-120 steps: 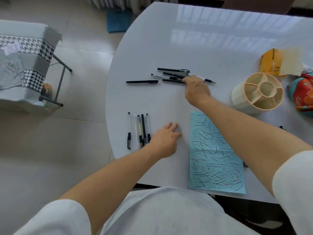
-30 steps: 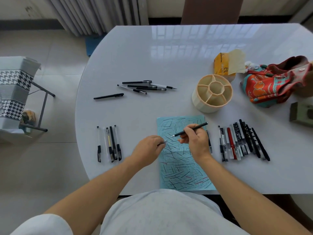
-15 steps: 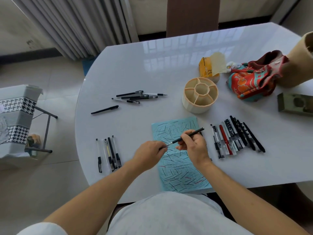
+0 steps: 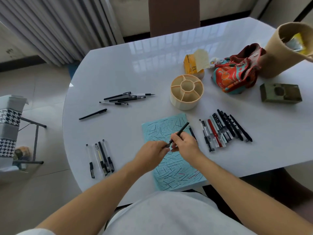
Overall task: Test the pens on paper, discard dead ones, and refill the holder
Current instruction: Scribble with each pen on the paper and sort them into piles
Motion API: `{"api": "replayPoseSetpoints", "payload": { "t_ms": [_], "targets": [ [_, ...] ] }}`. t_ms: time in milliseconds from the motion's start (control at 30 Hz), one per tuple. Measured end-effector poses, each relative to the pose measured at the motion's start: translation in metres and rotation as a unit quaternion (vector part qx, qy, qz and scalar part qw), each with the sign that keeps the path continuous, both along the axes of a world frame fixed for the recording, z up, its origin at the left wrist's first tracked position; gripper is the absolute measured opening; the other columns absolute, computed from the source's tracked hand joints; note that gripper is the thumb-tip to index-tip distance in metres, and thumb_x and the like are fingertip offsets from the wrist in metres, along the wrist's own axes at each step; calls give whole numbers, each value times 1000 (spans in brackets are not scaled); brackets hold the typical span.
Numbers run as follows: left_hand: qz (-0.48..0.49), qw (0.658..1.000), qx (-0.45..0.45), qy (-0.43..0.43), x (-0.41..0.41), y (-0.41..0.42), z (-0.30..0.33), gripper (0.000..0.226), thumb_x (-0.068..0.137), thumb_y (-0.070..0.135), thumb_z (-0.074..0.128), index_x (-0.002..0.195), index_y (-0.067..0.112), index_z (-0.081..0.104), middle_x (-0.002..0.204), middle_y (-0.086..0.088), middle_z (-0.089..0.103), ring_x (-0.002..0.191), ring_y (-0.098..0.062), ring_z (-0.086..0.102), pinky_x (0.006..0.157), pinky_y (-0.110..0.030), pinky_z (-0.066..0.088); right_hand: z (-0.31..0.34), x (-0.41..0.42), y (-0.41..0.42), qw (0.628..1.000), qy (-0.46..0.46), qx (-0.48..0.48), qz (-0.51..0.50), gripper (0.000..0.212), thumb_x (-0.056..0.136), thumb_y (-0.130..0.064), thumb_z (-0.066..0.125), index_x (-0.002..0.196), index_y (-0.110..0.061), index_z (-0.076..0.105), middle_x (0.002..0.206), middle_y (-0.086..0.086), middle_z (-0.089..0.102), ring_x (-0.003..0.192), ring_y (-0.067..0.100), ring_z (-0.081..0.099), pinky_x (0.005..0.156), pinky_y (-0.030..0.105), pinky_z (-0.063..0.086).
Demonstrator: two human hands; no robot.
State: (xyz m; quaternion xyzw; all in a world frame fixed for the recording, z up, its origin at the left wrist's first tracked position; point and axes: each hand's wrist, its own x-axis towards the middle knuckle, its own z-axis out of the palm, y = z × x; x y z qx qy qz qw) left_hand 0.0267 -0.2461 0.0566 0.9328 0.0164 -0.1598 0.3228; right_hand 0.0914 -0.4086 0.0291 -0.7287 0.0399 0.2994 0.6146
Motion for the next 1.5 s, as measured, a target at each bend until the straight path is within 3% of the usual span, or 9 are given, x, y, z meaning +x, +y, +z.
{"api": "replayPoseSetpoints", "payload": {
  "t_ms": [133,267,433,700,900,1100,1300,1400,1500],
  "targets": [
    [-12,999,47,18,2,6,-14,48,100,42,53,145,24,49,144,3,55,134,-16,48,109,-38,43,-6,34,-25,981,-35,-181,54,12,104,-23,55,108,-13,60,98,11,70,72,16,66,57,25,56],
    [-67,991,111,38,-10,24,-33,50,99,36,54,147,24,46,154,0,41,146,-20,31,117,-40,35,-15,50,-51,878,-151,-396,222,30,103,-27,58,129,-14,55,106,6,68,85,20,62,65,29,46],
    [-94,982,151,60,-24,46,-52,50,98,32,54,147,28,46,165,0,24,153,-20,16,121,-43,27,-18,53,-65,810,-203,-493,242,18,101,-25,56,114,-15,63,104,7,68,87,26,64,73,35,54],
    [-67,988,139,16,-32,58,-62,50,98,30,50,148,26,44,166,-4,21,155,-26,11,122,-43,21,-13,64,-23,832,-264,-453,185,28,96,-16,60,123,-13,66,113,9,65,83,21,56,68,31,43],
    [-21,992,125,15,-43,78,-65,55,99,30,52,151,26,38,166,-9,18,154,-30,11,123,-44,16,0,101,108,858,-307,-333,242,32,97,-17,59,126,-11,68,123,10,69,113,26,64,97,34,47],
    [6,993,106,55,-56,106,-72,56,98,28,50,153,22,37,168,-8,12,155,-27,7,123,-42,14,-3,155,205,809,-336,-398,272,47,97,-7,47,141,-19,58,144,9,57,125,34,58,100,38,47],
    [9,996,49,75,-51,114,-66,51,97,21,48,148,16,46,168,-8,13,155,-26,8,123,-45,19,-29,183,222,673,-351,-540,363,46,92,3,49,135,-12,54,130,16,54,118,39,56,88,44,52],
    [14,996,37,75,-50,115,-64,52,99,23,47,150,16,40,167,-8,16,155,-27,11,125,-46,19,-32,181,210,697,-344,-527,343,38,92,-1,53,129,-8,57,124,18,54,109,40,60,84,43,52],
    [12,995,64,78,-49,108,-62,59,100,33,48,156,27,30,167,-9,16,155,-29,11,124,-49,20,-22,173,191,793,-326,-450,249,25,89,-9,57,112,-7,65,117,16,60,96,34,60,82,34,47]
  ]
}}
